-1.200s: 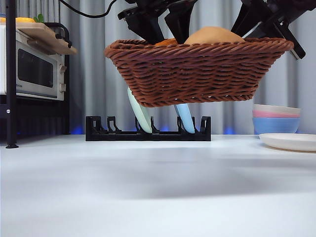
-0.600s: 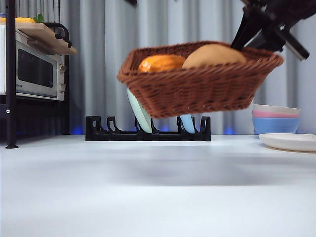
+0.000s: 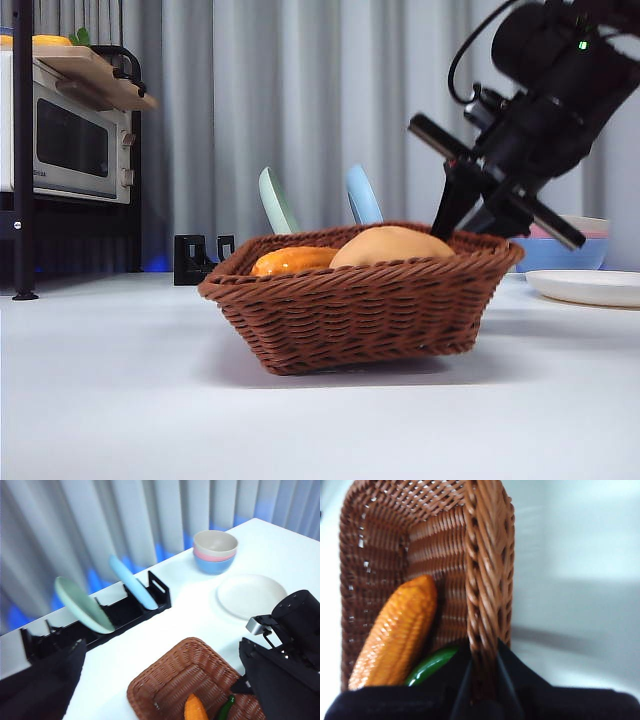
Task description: Pick up the basket,pick up the corn from the table,pick up the potato from the table,pick up the cucumber from the table,put all items into the basket
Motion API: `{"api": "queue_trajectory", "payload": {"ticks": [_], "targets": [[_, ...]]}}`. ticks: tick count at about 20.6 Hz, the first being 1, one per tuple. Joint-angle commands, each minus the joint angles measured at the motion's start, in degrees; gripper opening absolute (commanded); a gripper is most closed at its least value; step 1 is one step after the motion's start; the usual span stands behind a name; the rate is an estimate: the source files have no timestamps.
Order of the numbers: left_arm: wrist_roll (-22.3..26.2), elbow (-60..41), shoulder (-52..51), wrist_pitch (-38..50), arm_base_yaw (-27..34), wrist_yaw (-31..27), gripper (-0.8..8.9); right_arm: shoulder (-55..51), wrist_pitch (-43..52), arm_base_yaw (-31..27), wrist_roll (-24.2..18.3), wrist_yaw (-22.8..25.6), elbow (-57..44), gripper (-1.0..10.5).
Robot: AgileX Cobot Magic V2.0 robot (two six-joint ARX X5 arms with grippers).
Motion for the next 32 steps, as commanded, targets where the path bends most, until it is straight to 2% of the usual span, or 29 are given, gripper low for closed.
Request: {"api": "queue_trajectory", "payload": {"ticks": [1,4,6,13,18,22,23,26,29,32], "targets": [[-0.09,-0.02,-0.04,-1.60,0.15,-0.39,5.34,0.83,1.03,0.07,1.05,1.55,0.28,-0.2],[-0.11,-0.02,-0.02,-4.13,0.15,-0.39,5.34,0.90,1.01,0.04,1.03,5.05,0.28,-0.1],[-0.07,-0.02,-0.02,-5.57,0.15,-0.39,5.34,0.90,0.94,0.04,1.03,5.42,0.28,0.4],[0.33,-0.02,-0.02,-7.82,0.15,-0.37,5.34,0.35,0.48,-0.50,0.04,5.22,0.31,3.5],[2.08,-0.02,-0.02,-8.57,0.15,-0.87,5.30,-3.63,-1.01,-1.44,-3.61,5.25,0.31,3.9],[4.07,-0.02,-0.02,-8.52,0.17,-3.69,5.20,-11.37,-1.79,-2.01,-8.02,5.44,0.31,3.8],[4.72,-0.02,-0.02,-8.55,0.20,-4.33,4.85,-13.38,-1.92,-2.01,-9.33,5.42,0.31,3.8],[6.36,-0.02,-0.02,-8.63,0.22,-6.49,2.86,-20.37,-2.05,-1.99,-13.70,5.42,0.31,3.7],[8.24,-0.02,-0.02,-9.46,0.52,-6.34,0.08,-26.62,-2.27,-1.88,-17.38,5.42,0.31,3.4],[8.94,-0.02,-0.02,-10.51,1.03,-6.40,-0.08,-32.09,-4.37,-1.90,-18.21,5.53,0.31,0.8]]}}
